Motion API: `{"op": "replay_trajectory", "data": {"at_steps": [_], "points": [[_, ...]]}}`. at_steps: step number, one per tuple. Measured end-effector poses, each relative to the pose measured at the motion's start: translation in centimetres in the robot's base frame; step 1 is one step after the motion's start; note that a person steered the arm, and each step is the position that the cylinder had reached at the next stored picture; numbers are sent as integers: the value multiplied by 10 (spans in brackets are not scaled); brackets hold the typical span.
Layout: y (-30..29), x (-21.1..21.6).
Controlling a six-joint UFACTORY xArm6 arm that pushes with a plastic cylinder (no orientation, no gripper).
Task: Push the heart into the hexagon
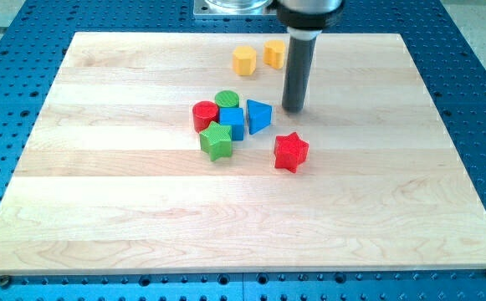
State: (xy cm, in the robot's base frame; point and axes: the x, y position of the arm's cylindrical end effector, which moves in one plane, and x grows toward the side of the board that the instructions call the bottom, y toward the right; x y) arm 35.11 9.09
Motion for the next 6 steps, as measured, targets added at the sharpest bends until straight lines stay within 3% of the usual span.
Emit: {"op": "replay_trajectory", "data": {"at_steps": [1, 2, 3, 4, 6], "points": [[42, -46], [32, -102], [-1, -123], [-45, -89], [-112, -107]]}}
